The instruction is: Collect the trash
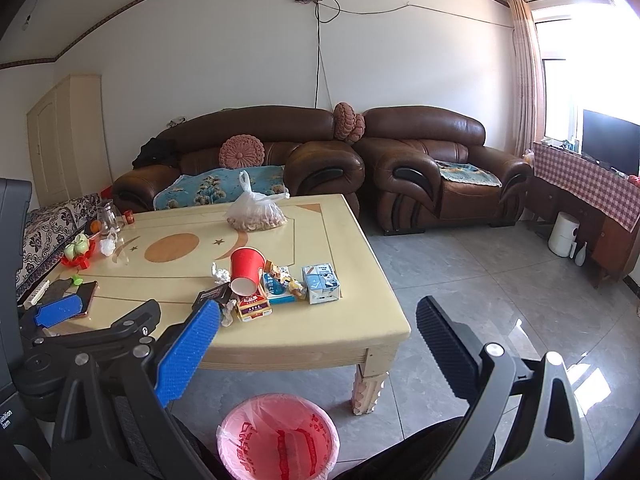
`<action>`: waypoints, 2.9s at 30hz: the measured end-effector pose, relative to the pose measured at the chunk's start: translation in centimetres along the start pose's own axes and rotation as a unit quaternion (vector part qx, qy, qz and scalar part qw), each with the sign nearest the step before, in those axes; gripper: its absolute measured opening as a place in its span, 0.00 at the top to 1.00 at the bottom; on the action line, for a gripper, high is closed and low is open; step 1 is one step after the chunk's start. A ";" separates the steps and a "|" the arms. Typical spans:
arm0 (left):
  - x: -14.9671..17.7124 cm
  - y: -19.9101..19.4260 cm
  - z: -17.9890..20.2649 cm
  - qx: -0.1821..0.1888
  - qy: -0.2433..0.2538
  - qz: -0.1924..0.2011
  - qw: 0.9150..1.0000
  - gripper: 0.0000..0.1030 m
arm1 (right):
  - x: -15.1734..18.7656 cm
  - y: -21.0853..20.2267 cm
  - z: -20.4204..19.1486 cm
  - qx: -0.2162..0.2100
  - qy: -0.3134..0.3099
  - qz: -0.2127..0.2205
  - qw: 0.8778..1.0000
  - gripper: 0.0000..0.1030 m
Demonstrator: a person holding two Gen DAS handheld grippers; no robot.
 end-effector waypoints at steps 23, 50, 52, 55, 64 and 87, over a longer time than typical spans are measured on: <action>-0.1 -0.3 0.1 -0.001 -0.004 0.006 1.000 0.05 | -0.5 -0.2 -0.2 0.000 0.000 0.005 1.000 0.06; -0.5 -0.5 -0.3 -0.008 -0.004 0.006 1.000 0.05 | -0.6 0.5 -0.2 -0.011 0.000 -0.001 1.000 0.06; -0.5 -0.1 -0.3 -0.010 -0.005 0.002 1.000 0.05 | -0.5 0.9 -0.3 -0.013 -0.002 -0.005 1.000 0.06; -0.5 0.7 -0.4 -0.008 -0.005 -0.008 1.000 0.05 | -0.4 1.8 -0.5 -0.019 -0.003 -0.012 1.000 0.06; -1.1 4.2 -2.4 -0.004 -0.011 -0.038 0.999 0.05 | 0.2 5.8 0.7 -0.026 0.004 -0.041 0.999 0.06; -5.7 13.2 1.2 0.030 0.026 -0.120 0.992 0.05 | -0.6 19.4 3.9 -0.056 -0.011 -0.106 0.993 0.06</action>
Point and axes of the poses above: each gripper's, at about its wrist camera, not at the fingertips, and y roughly the way its jaws point, z to its right, x to its underside, the point moved 8 cm from there along y, roughly the way its jaws point, and after that the axes turned 12 degrees about -y, right-handed, at the moved point
